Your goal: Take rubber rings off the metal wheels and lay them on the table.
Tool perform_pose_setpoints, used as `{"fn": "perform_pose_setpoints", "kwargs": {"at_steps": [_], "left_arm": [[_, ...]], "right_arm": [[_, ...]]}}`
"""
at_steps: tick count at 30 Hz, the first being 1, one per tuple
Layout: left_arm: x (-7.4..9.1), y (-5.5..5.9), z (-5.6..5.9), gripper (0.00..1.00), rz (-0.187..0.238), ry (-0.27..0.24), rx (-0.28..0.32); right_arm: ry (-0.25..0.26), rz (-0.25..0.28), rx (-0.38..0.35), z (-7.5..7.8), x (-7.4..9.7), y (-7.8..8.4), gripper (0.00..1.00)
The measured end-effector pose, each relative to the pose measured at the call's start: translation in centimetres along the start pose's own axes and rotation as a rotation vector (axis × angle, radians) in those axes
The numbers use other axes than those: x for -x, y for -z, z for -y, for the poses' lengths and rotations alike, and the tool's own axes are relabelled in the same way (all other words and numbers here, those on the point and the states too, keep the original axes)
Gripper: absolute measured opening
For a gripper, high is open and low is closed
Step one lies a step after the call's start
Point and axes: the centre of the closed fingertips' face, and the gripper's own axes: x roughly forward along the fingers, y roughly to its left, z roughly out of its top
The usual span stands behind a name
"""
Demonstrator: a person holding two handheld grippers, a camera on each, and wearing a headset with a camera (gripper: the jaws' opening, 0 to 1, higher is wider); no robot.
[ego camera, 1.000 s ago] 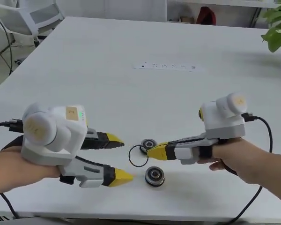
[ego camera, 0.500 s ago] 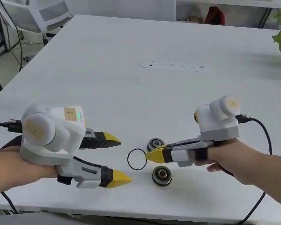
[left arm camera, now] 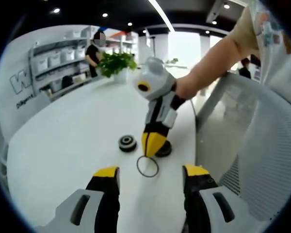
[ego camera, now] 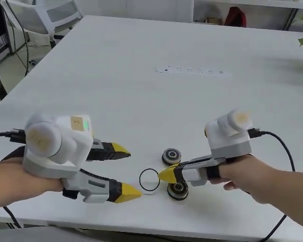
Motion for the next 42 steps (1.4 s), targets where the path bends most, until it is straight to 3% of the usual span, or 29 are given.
{"fn": "perform_pose_setpoints", "kwargs": {"at_steps": [11, 23, 42], "left_arm": [[-0.1, 0.2, -0.1, 0.53, -0.009, 0.002, -0.006], [-0.1, 0.2, -0.2, 0.53, -0.017, 0.001, -0.011], [-0.3, -0.2, 0.1, 0.53, -0.025, 0.006, -0.022]], "right_arm": [[0.021, -0.004, 0.024, 0.3, -0.2, 0.0, 0.03], [0.017, 0.025, 0.038, -0.1, 0.2, -0.8, 0.11], [0.027, 0.025, 0.16, -1.2, 0.8, -1.0, 0.37]]}}
